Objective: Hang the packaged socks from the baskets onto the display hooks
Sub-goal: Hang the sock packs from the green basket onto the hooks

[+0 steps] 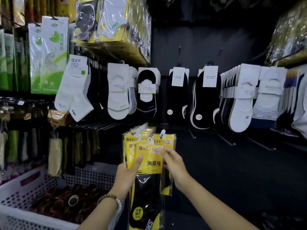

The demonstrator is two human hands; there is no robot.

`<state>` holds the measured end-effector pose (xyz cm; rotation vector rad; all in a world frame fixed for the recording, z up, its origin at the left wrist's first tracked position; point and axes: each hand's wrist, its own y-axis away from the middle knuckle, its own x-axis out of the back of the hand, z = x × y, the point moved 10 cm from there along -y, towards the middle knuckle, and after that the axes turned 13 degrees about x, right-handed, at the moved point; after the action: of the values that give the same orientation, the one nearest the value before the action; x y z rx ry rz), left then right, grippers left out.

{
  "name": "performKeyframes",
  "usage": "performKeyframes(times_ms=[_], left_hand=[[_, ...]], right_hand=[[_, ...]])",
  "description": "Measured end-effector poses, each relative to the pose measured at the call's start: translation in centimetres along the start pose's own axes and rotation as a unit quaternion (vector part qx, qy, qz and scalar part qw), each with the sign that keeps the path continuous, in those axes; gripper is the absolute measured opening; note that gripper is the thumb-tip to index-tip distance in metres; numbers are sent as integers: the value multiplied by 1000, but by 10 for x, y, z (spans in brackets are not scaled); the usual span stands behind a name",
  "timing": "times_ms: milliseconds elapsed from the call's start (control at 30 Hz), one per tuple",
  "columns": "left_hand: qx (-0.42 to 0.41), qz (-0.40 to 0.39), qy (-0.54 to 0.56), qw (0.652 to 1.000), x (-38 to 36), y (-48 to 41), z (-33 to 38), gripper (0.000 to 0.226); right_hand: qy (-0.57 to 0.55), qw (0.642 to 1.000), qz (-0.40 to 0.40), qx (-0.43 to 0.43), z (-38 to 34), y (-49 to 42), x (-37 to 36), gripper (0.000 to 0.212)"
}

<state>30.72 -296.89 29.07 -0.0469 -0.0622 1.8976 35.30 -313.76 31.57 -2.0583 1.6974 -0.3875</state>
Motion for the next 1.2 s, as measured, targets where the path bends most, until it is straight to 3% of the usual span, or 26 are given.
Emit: performKeyframes(times_ms=[333, 633, 833, 1200], left_hand=[[20, 13, -5, 1000, -9, 4, -3, 49], [-63, 77, -46, 994, 39, -18, 16, 50], [-54, 62, -47, 995, 53, -33, 10, 60], [-47, 29, -18, 998, 42, -34, -3, 45]], right_hand=[[-54, 997, 50, -22, 5, 9, 28, 16], [21, 994, 109, -12, 12, -26, 57, 6], [72, 992, 100, 1, 29, -54, 43, 7], [183, 951, 247, -35, 58, -39, 84, 28]])
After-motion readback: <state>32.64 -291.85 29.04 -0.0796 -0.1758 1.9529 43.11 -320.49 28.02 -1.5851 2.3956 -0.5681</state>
